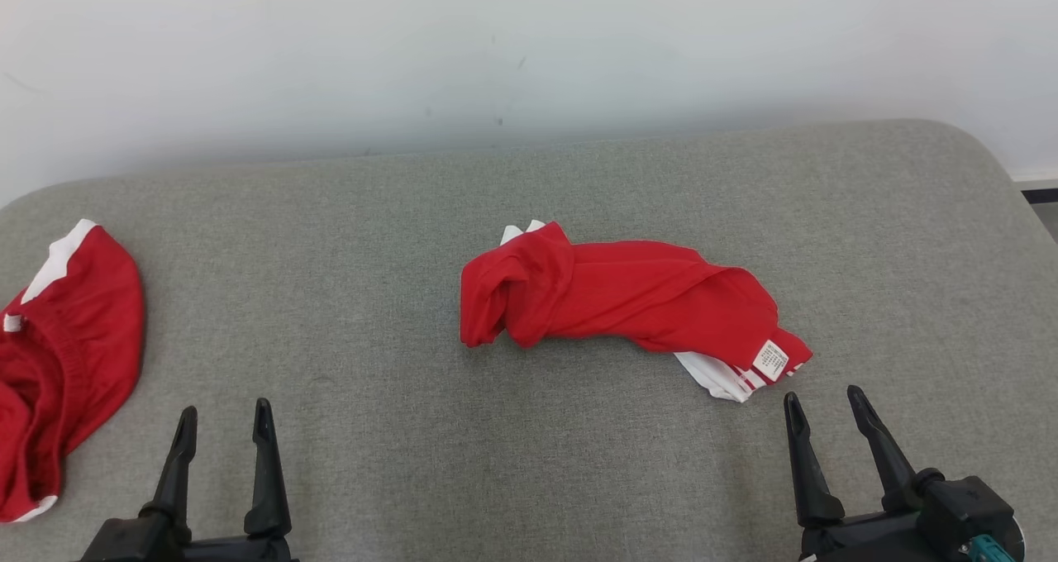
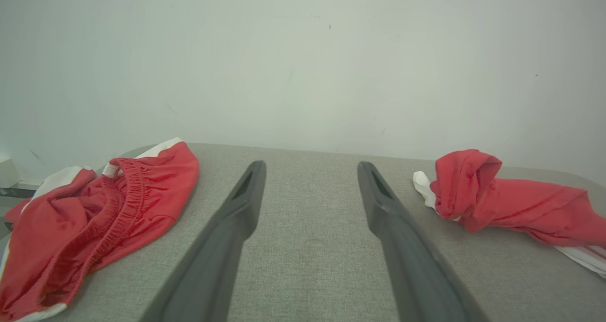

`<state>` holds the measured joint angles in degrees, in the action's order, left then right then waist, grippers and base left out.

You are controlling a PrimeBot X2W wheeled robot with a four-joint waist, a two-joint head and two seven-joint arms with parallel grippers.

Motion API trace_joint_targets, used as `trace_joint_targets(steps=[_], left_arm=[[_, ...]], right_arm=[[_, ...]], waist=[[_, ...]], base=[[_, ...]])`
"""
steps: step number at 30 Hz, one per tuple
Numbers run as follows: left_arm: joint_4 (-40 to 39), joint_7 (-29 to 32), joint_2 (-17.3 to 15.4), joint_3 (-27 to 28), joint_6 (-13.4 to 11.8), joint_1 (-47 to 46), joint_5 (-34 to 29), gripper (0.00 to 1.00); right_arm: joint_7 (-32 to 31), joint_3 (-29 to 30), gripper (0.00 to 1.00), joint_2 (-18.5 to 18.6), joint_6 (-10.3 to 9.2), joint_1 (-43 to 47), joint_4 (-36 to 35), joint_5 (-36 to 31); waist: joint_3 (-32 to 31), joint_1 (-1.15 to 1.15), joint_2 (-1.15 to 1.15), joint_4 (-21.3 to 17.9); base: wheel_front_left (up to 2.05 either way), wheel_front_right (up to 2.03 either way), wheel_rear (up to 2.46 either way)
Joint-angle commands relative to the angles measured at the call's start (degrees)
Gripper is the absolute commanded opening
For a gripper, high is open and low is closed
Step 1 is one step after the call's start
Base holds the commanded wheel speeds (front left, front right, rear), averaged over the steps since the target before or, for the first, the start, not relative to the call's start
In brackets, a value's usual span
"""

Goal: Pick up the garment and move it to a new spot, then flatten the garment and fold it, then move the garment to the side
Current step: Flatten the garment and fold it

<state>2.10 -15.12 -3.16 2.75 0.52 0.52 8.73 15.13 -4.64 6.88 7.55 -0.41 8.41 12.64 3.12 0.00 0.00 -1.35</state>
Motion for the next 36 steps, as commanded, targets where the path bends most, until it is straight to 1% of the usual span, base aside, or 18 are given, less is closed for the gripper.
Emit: trace_joint_targets(steps=[1,11,17,22,29,31,33,36], left_arm=[[-0.02,-0.05,0.09,0.26,0.09,0.55,-0.49,1.0],[0.13,-0.05,0.27,0.49,0.34,-0.1,-1.19,1.0],[-0.13,-0.05,0.28,-0.97,-0.21,-1.22,-0.34,1.0],[-0.52,-0.05,0.27,-2.36,-0.63,-1.95,-0.3,1.0],[-0.49,-0.05,0.27,-4.8,-1.41,-3.63,-0.03,1.0],[-0.67,-0.05,0.27,-5.8,-1.93,-3.91,0.24,1.0],[-0.58,-0.05,0.25,-6.1,-1.97,-4.12,0.35,1.0],[-0.04,-0.05,0.27,-6.8,-1.94,-5.01,0.44,1.0]], right_arm=[[0.04,0.13,1.0,0.16,-0.12,0.24,0.06,-0.08],[0.04,0.6,1.0,-0.09,-0.12,0.06,0.86,-0.25],[0.03,1.47,1.0,1.09,-0.13,-1.27,3.33,-0.88],[0.03,1.3,1.0,2.49,-0.12,-4.74,9.13,-1.02],[0.03,0.57,1.0,3.99,-0.13,-10.85,20.63,-0.38],[0.03,0.51,1.0,3.75,-0.13,-12.56,23.11,0.13],[0.03,0.61,1.0,3.78,-0.12,-13.24,24.47,0.39],[0.03,0.86,1.0,3.69,-0.12,-15.45,28.55,1.35]], waist=[[0.01,0.0,0.0,0.03],[0.16,0.0,0.0,0.2],[1.06,0.0,0.0,1.4],[2.41,0.0,0.0,2.76],[4.93,0.0,0.0,5.38],[5.49,0.0,0.0,6.26],[5.75,0.0,0.0,6.61],[6.58,0.0,0.0,7.53]], base=[[0.0,0.0,0.0],[0.0,0.0,0.0],[0.0,0.0,0.0],[0.0,0.0,0.0],[0.0,0.0,0.0],[0.0,0.0,0.0],[0.0,0.0,0.0],[0.0,0.0,0.0]])
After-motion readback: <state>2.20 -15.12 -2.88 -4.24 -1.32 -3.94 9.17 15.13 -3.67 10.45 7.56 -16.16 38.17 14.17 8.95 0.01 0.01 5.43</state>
